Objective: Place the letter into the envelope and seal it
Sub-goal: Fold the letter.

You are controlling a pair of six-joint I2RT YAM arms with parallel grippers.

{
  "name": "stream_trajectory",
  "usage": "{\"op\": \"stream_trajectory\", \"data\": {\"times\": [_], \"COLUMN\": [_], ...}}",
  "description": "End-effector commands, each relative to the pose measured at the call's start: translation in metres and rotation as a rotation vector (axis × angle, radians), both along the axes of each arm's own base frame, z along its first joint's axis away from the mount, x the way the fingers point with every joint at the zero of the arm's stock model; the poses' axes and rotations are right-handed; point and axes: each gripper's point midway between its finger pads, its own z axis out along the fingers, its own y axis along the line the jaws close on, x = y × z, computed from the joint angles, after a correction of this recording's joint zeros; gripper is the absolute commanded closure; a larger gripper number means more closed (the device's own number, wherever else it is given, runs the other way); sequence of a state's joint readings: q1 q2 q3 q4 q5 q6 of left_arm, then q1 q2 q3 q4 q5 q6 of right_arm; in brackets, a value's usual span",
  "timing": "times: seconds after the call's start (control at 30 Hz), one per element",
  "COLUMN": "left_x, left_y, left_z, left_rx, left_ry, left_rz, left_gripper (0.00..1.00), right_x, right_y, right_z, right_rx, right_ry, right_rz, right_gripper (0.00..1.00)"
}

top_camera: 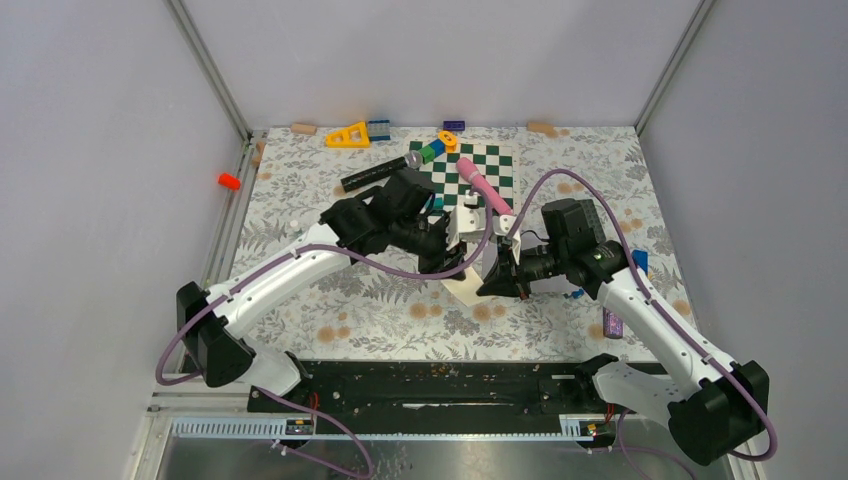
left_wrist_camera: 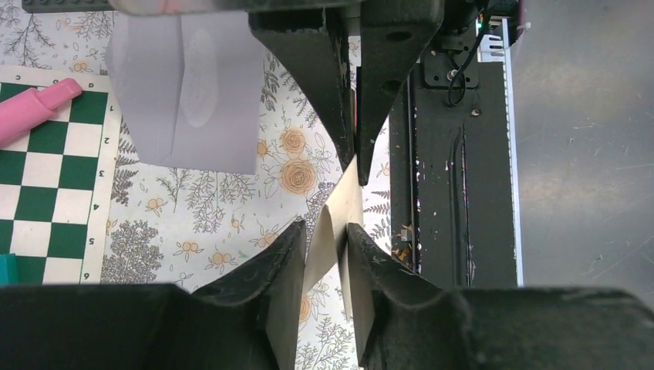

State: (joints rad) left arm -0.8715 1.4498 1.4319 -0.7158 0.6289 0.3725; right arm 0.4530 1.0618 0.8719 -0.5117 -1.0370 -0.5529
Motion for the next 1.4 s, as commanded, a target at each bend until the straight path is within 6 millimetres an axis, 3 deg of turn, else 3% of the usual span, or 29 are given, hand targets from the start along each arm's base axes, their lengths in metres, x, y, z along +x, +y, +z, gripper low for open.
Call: {"op": "stream_trajectory", "data": {"times": [0.0,0.1,0.17,0.33,0.47,0.6,0.7,0.77,0.83,0.9,1.0,1.1,1.17,1.3,1.37], "left_x": [-0.007,-0.013,-0.016,-0.021,-0.022,-0.020,-0.018,-0.015,-0.011,-0.001,0.015,0.017,0.017,0.015,0.014], "left_y": [-0.008,-0.007,-0.006,-0.006,-0.007,-0.007,-0.008,-0.008,-0.009,-0.011,-0.013,-0.015,-0.016,-0.015,-0.014], "left_z": [0.017,0.017,0.017,0.016,0.014,0.013,0.014,0.013,0.012,0.010,0.006,0.004,0.003,0.005,0.006], "left_rx": [-0.050,-0.053,-0.054,-0.048,-0.043,-0.037,-0.038,-0.035,-0.033,-0.026,-0.015,-0.011,-0.008,-0.012,-0.017], "left_ry": [-0.008,0.006,0.011,0.024,0.025,0.025,0.019,0.015,0.008,-0.012,-0.048,-0.047,-0.045,-0.050,-0.052], "left_rz": [-0.060,-0.092,-0.105,-0.132,-0.137,-0.128,-0.117,-0.103,-0.081,-0.027,0.050,0.064,0.063,0.056,0.050], "left_gripper": [0.71,0.65,0.66,0.81,0.99,1.00,1.00,1.00,1.00,1.00,1.00,1.00,1.00,1.00,1.00], "right_x": [0.002,0.004,0.006,0.010,0.022,0.025,0.026,0.025,0.021,0.018,0.015,0.015,0.015,0.016,0.017], "right_y": [0.003,0.003,0.003,0.003,0.003,0.003,0.003,0.003,0.003,0.004,0.004,0.004,0.005,0.004,0.003], "right_z": [0.012,0.011,0.011,0.010,0.009,0.008,0.009,0.011,0.014,0.019,0.023,0.023,0.023,0.023,0.023], "right_rx": [0.016,0.011,0.007,-0.002,-0.013,-0.013,-0.011,-0.007,0.007,0.023,0.037,0.039,0.044,0.046,0.046], "right_ry": [-0.035,-0.040,-0.043,-0.055,-0.077,-0.085,-0.091,-0.092,-0.088,-0.094,-0.095,-0.080,-0.066,-0.048,-0.049], "right_rz": [0.018,0.012,0.007,-0.011,-0.066,-0.082,-0.083,-0.083,-0.073,-0.061,-0.053,-0.053,-0.052,-0.054,-0.058], "right_gripper": [1.00,1.00,1.00,0.99,0.98,0.95,0.77,0.48,0.30,0.21,0.20,0.24,0.33,0.81,1.00]}}
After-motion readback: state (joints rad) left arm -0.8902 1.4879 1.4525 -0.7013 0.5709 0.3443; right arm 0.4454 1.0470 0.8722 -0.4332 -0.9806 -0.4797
